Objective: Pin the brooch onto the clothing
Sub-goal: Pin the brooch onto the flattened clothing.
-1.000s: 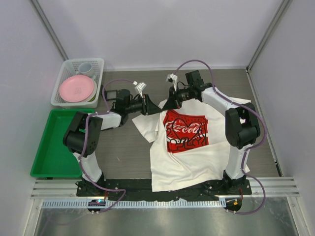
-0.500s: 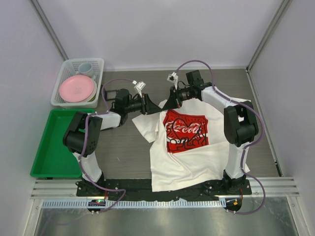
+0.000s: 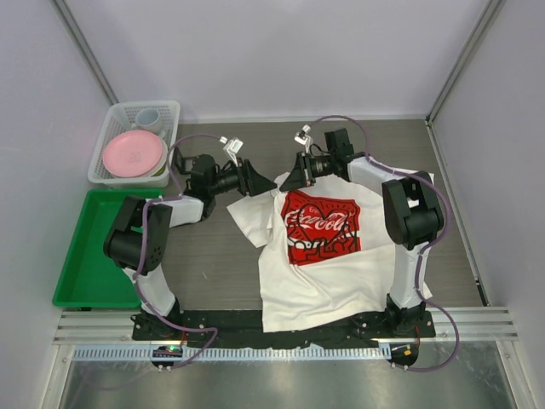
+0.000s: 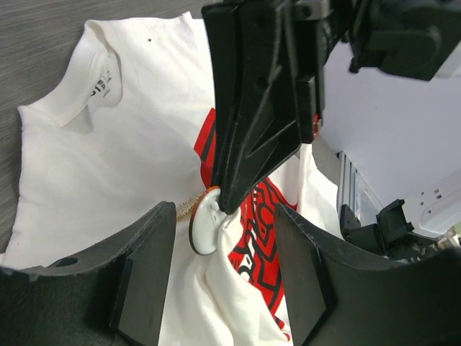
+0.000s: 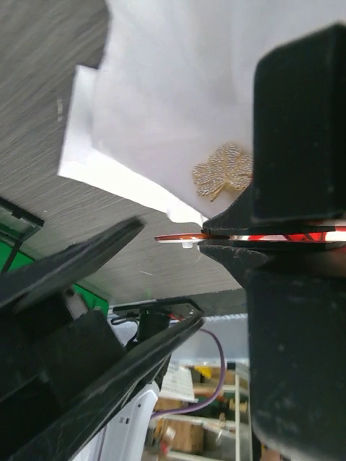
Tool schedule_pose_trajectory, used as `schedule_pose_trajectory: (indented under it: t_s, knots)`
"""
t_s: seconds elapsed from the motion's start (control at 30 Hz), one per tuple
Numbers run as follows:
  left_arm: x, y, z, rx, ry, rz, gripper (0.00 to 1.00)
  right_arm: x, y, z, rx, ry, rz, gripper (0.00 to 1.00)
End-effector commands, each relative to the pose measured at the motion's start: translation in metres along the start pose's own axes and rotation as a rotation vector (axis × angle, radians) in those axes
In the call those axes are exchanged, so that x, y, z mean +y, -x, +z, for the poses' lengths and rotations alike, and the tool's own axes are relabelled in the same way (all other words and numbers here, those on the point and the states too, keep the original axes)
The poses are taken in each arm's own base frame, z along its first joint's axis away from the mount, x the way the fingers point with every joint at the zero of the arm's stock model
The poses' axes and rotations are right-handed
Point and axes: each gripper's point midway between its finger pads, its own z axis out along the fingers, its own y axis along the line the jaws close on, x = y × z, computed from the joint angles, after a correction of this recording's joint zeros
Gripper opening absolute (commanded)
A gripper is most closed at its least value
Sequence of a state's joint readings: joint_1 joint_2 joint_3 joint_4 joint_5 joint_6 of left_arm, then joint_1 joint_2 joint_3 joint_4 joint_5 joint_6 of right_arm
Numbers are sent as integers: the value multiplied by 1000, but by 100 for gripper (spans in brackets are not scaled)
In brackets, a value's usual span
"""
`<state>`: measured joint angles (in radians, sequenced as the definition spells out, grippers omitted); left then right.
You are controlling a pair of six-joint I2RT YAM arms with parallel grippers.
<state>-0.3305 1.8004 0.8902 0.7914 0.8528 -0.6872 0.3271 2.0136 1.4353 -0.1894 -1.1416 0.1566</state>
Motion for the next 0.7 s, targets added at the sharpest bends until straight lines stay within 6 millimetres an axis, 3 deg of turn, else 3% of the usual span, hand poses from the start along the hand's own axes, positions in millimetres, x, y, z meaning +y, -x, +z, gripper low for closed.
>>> schedule_pose_trajectory:
  t_s: [0.0, 0.17, 0.33, 0.43, 0.67]
  knots:
    - [-16, 22, -17, -88, -27, 57, 61, 15, 27, -8, -133, 36, 73, 1]
    - [-18, 8, -21, -93, -43, 3, 59, 5, 16, -7, -170, 4, 199, 1]
    - [-13, -11, -25, -82, -34, -19, 57, 1, 10, -6, -198, -3, 203, 1]
    - [-14, -15, -22, -72, -37, -22, 57, 9, 16, -7, -223, 24, 175, 1]
    - [3, -18, -11, -56, -18, -49, 56, 15, 21, -7, -249, 54, 166, 1]
